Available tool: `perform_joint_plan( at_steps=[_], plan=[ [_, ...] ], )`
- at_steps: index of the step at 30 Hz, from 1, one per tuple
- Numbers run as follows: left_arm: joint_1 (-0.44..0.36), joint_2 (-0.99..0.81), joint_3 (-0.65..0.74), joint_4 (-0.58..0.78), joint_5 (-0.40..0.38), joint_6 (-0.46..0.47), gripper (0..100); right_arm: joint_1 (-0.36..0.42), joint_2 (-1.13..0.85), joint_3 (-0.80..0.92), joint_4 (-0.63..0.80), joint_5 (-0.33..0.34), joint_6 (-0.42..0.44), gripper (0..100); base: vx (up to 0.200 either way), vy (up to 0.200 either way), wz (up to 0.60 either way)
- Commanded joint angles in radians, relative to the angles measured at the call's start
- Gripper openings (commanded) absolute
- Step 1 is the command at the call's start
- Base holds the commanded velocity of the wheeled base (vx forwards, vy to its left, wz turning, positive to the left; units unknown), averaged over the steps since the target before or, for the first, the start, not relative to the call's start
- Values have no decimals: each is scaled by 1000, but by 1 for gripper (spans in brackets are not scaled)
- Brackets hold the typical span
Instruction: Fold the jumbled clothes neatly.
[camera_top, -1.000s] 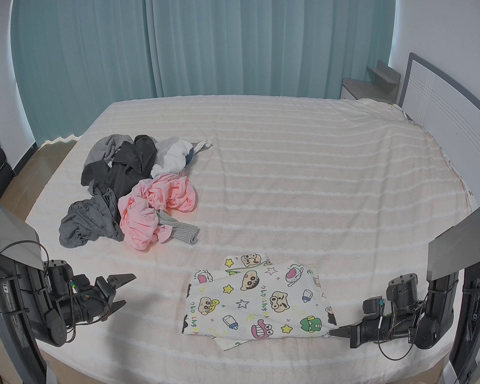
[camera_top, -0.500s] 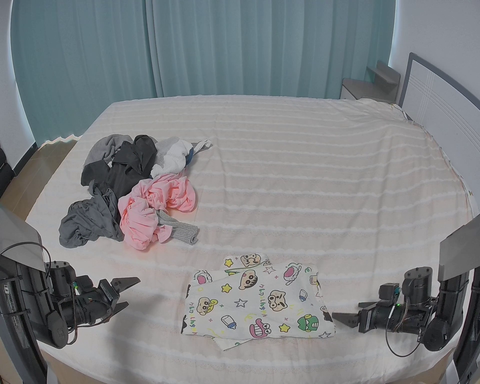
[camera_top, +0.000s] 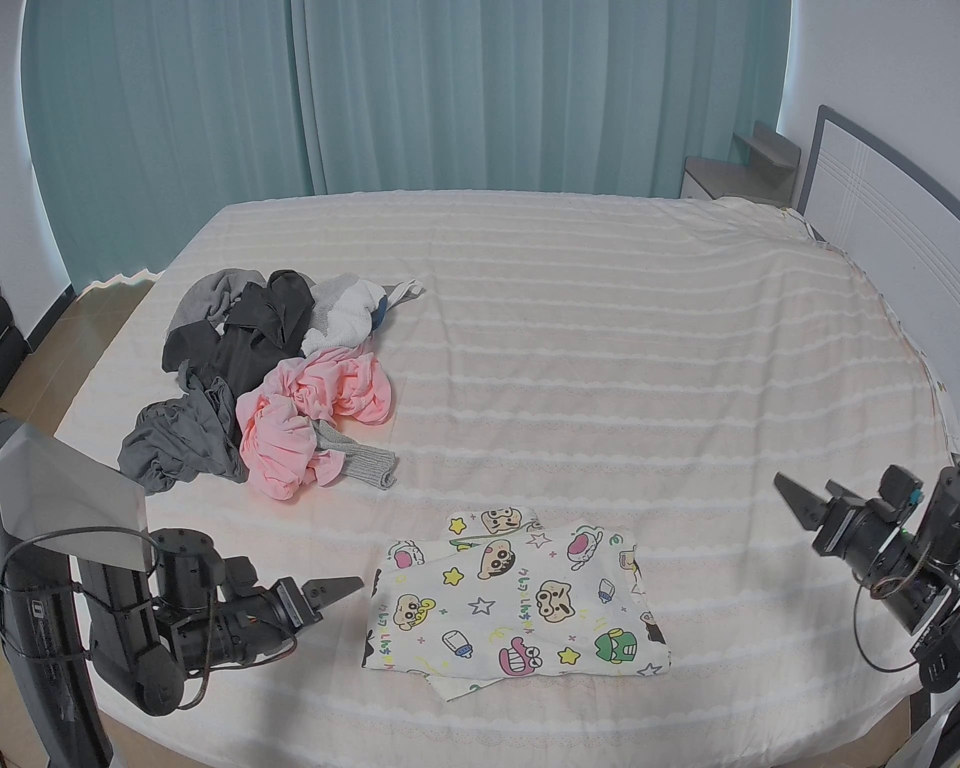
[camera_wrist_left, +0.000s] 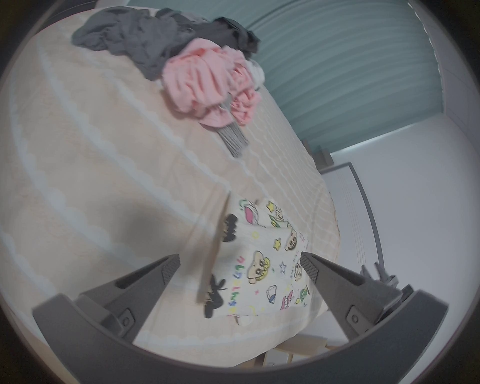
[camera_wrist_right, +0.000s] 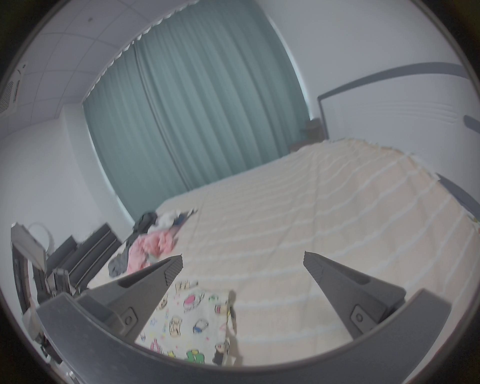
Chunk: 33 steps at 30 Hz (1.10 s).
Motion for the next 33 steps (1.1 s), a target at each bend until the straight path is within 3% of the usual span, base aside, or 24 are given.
perform_joint_plan(
  at_steps=[1, 7, 12, 15, 16, 25, 29, 33],
  plan=[
    [-120, 33, -131, 136, 60, 7, 100, -81, -266, 17, 59, -50, 47, 100, 0, 0, 0],
    [-133, 53, -238, 288, 166, 139, 100, -57, -372, 17, 148, -50, 71, 100, 0, 0, 0],
    [-133, 73, -297, 303, 172, 139, 100, -58, -406, 17, 160, 7, 70, 100, 0, 0, 0],
    [-157, 90, -324, 322, 172, 139, 100, -58, -406, 17, 160, 7, 70, 100, 0, 0, 0],
    [-166, 96, -333, 329, 174, 139, 100, -58, -404, 17, 160, 43, 68, 100, 0, 0, 0],
    [-215, 113, -386, 368, 218, 139, 100, -57, -400, 15, 160, 47, 68, 100, 0, 0, 0],
    [-246, 164, -445, 366, 287, 141, 100, -57, -407, 15, 160, 47, 64, 100, 0, 0, 0],
    [-269, 177, -465, 364, 289, 136, 100, -57, -406, 15, 160, 47, 65, 100, 0, 0, 0]
  ],
)
